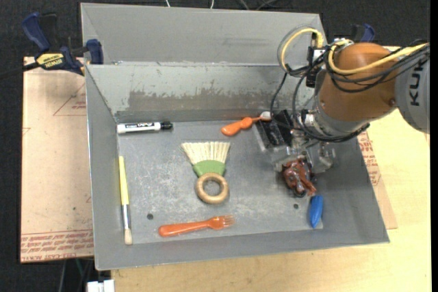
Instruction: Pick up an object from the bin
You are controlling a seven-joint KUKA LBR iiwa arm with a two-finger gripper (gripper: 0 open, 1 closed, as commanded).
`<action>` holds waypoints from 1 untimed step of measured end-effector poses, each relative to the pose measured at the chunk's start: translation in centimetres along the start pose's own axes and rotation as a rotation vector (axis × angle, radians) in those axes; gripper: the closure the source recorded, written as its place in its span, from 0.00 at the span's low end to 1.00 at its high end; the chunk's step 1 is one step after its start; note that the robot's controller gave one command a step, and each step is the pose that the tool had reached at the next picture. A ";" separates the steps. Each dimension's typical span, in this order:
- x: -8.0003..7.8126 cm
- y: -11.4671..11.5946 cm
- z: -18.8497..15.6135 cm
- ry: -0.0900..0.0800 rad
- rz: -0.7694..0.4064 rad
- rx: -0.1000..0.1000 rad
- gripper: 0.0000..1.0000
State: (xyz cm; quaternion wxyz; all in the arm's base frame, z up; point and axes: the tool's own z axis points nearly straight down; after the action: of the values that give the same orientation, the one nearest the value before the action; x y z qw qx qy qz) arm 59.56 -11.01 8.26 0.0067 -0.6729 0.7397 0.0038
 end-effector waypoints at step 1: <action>0.2 1.2 1.3 0.010 0.031 -0.001 1.00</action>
Offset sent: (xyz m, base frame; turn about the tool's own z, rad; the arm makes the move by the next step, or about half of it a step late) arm 0.0000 0.0000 0.0000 0.0000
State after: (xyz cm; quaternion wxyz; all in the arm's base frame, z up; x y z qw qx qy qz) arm 58.32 -11.09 6.98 0.0027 -0.6613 0.7501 0.0011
